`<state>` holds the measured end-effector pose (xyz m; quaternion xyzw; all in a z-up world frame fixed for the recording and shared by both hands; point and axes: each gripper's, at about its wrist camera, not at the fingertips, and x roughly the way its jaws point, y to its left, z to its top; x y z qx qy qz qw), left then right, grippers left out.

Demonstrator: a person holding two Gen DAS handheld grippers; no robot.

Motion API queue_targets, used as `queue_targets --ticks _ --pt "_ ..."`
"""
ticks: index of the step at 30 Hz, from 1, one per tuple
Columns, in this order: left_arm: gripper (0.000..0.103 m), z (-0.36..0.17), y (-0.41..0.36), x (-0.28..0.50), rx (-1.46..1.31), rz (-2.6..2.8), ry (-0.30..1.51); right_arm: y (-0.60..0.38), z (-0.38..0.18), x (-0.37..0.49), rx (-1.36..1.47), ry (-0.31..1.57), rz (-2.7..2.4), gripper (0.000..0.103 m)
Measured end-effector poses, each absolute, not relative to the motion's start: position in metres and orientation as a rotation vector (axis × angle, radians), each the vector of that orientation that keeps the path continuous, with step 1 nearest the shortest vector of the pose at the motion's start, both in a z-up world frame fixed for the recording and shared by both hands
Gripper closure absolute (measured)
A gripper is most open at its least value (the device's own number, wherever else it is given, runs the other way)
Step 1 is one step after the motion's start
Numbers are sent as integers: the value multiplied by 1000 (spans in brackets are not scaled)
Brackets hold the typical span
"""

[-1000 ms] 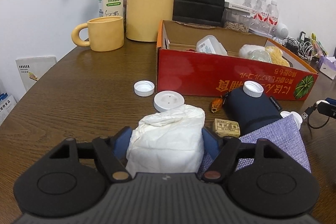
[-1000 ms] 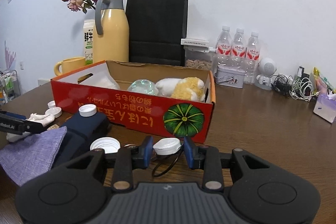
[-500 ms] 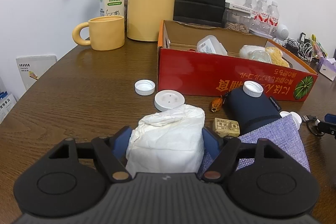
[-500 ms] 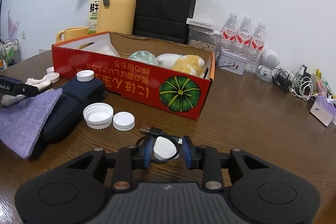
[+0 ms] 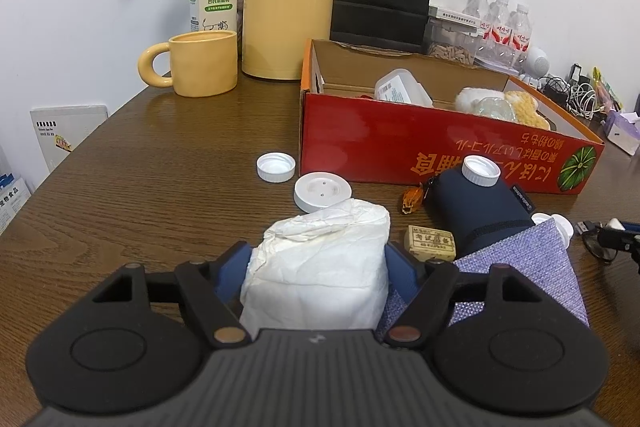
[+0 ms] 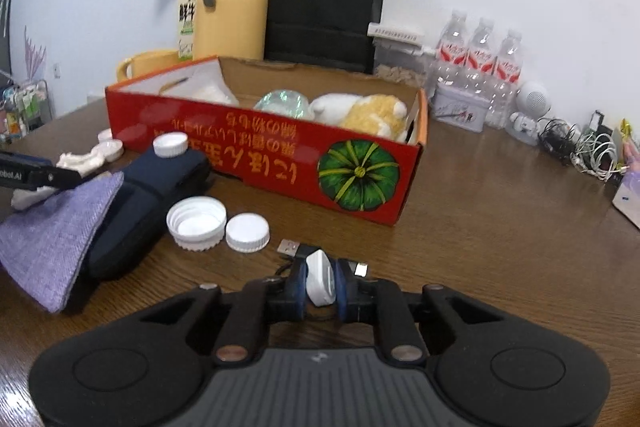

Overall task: Organize objects
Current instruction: 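Carry the cap with the right tool while the left tool carries the tissue toward the box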

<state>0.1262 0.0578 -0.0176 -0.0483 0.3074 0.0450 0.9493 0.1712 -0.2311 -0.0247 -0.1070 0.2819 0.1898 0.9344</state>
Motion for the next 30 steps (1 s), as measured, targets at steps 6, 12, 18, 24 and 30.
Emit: queue_targets --ticks 6,12,18,24,30 --pt "42 -10 52 117 -66 95 575 -235 -16 164 -185 520 384 89" --pt "42 15 43 114 -60 67 493 -226 6 167 -157 441 408 89" --pt "41 57 23 138 -21 31 378 -202 30 189 -147 366 437 89" --pt "41 76 -2 190 -14 2 339 -183 47 223 -95 315 433 89" --pt "40 70 -17 238 -52 -3 358 -174 46 263 -58 317 400 89"
